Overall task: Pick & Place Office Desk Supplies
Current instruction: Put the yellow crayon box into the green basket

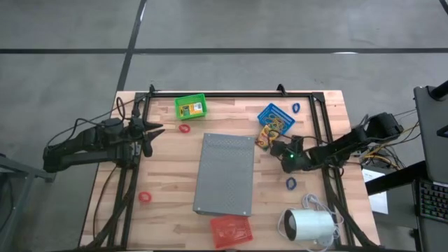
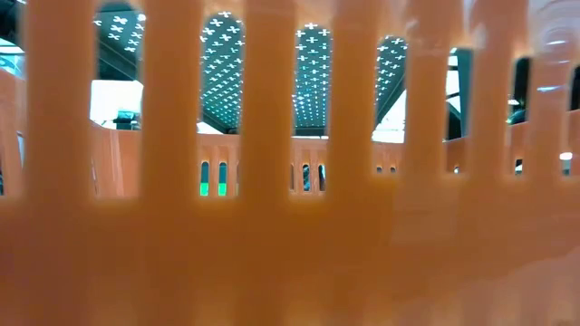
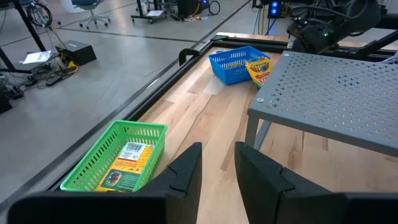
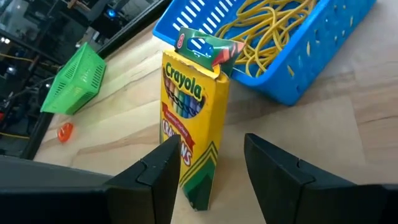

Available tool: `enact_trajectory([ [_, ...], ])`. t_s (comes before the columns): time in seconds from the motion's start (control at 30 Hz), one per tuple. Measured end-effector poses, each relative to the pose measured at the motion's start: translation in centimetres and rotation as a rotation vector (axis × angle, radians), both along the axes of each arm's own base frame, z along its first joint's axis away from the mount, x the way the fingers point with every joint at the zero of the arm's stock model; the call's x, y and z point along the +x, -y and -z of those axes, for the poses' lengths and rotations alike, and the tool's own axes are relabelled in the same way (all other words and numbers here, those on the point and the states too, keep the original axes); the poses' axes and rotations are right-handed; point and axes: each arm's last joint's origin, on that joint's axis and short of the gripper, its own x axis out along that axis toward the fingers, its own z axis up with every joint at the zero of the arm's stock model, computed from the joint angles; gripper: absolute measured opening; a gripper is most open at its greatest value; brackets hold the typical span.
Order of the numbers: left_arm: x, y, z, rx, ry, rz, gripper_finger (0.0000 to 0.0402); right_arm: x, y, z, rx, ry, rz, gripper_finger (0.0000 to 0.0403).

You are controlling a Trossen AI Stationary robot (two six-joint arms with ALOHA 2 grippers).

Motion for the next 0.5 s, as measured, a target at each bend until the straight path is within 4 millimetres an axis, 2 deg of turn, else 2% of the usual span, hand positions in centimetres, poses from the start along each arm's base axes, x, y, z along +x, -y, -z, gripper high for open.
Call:
enact_trajectory([
  [0.5, 0.0, 0.0, 0.0, 0.0, 0.001, 0.0, 0.0098, 1.0, 2.2, -0.4, 0.027, -0.022, -0.034, 0.0171],
])
